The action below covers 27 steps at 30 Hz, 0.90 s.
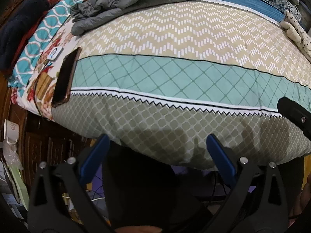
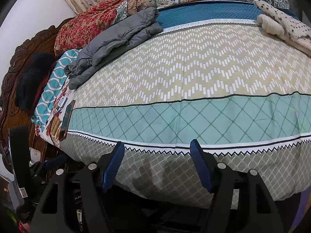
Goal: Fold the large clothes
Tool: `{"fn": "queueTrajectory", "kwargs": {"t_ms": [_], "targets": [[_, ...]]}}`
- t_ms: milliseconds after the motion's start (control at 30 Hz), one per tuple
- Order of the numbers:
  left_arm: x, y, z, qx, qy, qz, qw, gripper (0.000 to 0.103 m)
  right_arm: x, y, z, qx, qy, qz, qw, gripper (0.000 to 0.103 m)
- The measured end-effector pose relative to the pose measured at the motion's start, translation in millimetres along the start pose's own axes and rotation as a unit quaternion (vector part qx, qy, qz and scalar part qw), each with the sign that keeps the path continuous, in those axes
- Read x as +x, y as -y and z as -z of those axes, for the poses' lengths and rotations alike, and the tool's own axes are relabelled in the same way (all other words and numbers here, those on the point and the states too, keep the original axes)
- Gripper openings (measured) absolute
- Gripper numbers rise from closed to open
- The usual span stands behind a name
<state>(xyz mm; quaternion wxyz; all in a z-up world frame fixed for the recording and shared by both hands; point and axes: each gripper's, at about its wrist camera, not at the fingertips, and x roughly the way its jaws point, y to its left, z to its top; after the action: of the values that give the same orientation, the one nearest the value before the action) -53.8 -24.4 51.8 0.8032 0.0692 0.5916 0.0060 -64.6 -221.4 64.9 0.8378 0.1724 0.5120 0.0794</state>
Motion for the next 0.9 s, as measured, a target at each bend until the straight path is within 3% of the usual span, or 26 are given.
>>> {"fn": "queueTrajectory", "kwargs": {"t_ms": [900], "targets": [[6.6, -0.4, -2.2, -0.003, -0.012, 0.003, 0.9999, 0.096, 4.0, 1.0, 0.8, 0.004, -0.008, 0.0, 1.0, 0.028]]}}
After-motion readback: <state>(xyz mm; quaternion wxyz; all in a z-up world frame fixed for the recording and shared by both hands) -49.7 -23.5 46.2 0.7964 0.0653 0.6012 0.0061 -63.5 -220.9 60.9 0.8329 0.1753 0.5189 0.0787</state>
